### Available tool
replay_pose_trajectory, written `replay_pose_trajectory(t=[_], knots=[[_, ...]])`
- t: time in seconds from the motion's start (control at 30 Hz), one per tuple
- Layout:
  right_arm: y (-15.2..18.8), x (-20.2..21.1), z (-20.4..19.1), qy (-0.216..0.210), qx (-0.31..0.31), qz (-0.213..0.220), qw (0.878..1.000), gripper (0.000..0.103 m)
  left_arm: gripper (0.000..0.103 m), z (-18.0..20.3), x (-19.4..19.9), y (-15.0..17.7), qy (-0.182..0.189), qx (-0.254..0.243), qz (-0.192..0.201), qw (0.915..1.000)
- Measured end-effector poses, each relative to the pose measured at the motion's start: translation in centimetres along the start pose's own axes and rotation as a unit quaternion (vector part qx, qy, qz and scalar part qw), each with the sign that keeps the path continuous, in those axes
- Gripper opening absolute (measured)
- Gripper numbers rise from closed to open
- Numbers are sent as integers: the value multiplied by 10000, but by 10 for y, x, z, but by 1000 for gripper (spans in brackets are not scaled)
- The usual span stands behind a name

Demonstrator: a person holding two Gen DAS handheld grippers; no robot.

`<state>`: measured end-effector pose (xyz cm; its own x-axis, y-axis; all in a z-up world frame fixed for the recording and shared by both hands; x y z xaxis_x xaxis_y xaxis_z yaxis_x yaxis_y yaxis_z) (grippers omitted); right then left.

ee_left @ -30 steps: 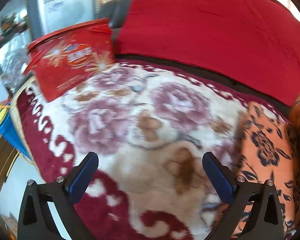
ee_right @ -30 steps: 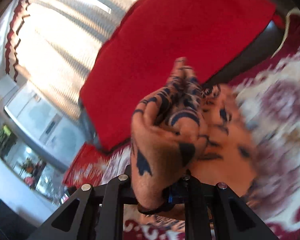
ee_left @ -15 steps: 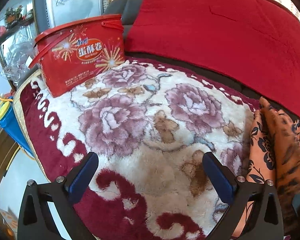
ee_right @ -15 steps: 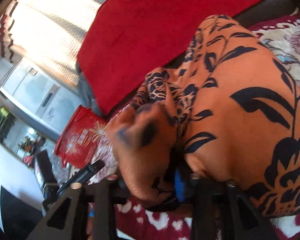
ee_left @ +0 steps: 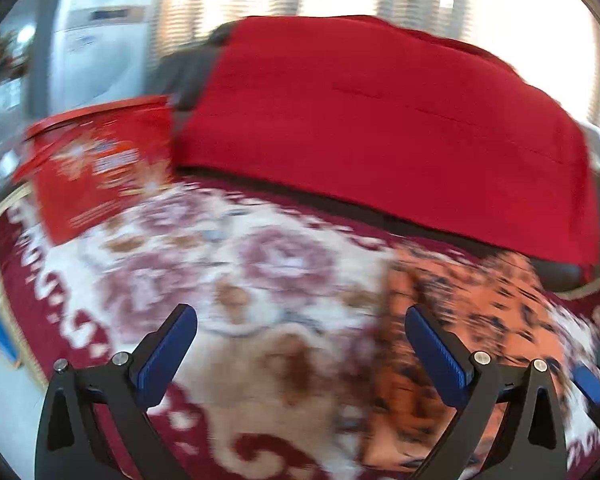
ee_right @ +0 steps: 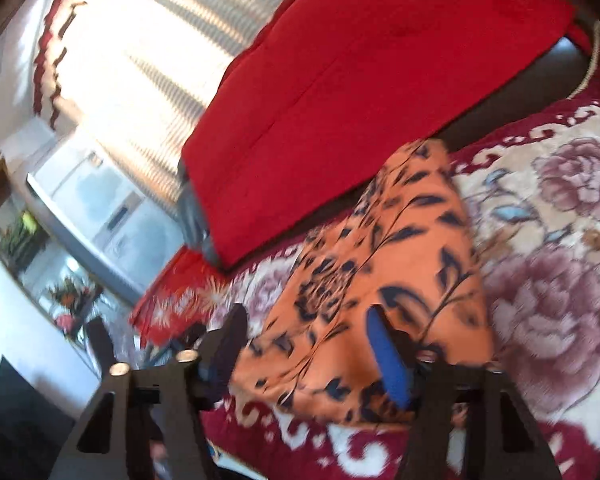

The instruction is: Fold small clothes

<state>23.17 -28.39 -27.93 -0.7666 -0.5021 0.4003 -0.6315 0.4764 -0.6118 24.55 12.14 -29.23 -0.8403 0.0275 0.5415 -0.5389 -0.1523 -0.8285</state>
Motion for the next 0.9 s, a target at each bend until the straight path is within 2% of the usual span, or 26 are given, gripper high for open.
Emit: replay_pose_trajectory(t=[0.07, 0.13, 0.17, 0.2, 0.27, 0.37, 0.47, 0.6, 0.7, 0.77, 0.9], knots=[[0, -5, 14, 163, -49, -135, 9998, 52, 103, 18, -4, 8, 136, -281, -190, 9993], [16, -21, 35, 418, -214, -596, 9971, 33, 103, 30, -18, 24, -16, -656, -572, 9962], [24, -24, 47, 520, -289, -733, 9955, 27, 103, 34, -33, 40, -149, -910, -992, 9908], [27, -24, 56, 590, -316, -690, 9954, 15, 103, 32, -41, 51, -340, -1049, -1265, 9858], [29, -22, 63, 540, -455, -775, 9945, 12, 103, 22, -58, 72, -635, -1137, -1782, 9753], [15, -26, 57, 542, -450, -946, 9930, 12, 103, 17, -55, 67, -483, -886, -1733, 9797], [-25, -36, 44, 797, 2, -658, 9946, 18, 103, 23, -52, 67, -671, -1272, -1546, 9775], [-68, -77, 51, 1095, -145, -450, 9929, 18, 103, 27, -49, 64, -740, -1412, -1446, 9766], [-75, -127, 75, 1310, -649, -767, 9863, 18, 103, 22, -53, 67, -632, -1247, -1520, 9785], [-60, -156, 109, 1652, -970, -1271, 9732, 18, 103, 22, -55, 68, -549, -1167, -1529, 9798], [-62, -155, 110, 1568, -782, -966, 9798, 18, 103, 25, -55, 66, -592, -1328, -1495, 9780]])
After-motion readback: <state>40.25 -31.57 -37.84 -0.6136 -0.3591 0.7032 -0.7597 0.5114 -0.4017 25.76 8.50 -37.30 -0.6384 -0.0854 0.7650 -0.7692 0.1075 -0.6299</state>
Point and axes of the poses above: each gripper's, at about its wrist camera, not at the fingertips, and x roughly against the way its jaws point, z to its right, y to its underside, the point moved 8 cm from there along -x, roughly the way its jaws point, and after that the axes turned 3 degrees about z, right-handed, at the moved point
